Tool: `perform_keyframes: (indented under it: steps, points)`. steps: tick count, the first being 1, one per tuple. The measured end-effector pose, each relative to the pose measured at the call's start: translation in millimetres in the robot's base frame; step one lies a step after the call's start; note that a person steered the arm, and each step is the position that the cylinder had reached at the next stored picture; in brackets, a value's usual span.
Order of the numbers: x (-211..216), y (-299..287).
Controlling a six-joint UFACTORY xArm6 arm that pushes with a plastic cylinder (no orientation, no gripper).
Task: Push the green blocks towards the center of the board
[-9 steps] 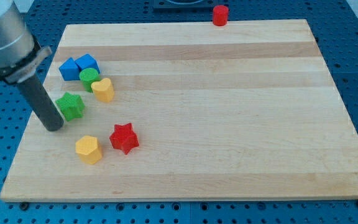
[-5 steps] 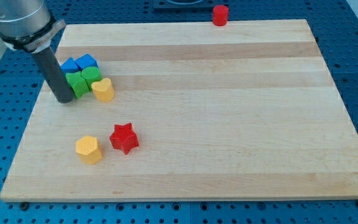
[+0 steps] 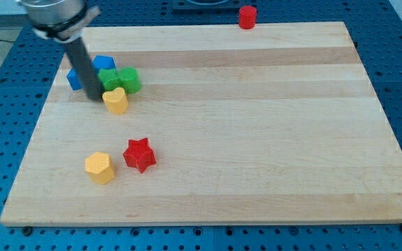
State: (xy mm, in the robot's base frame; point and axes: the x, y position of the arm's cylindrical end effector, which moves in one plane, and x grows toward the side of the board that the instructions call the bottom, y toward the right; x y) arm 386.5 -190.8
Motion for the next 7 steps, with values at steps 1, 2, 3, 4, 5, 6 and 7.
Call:
perform_keyframes:
  steps: [1,2,3,4,5,6,7]
  points:
    - [-16,41]
    - [-3,16]
    - [14,-9]
    - [-11,-10]
    - [-28,-24]
    - [-51,-7]
    - [-59,63]
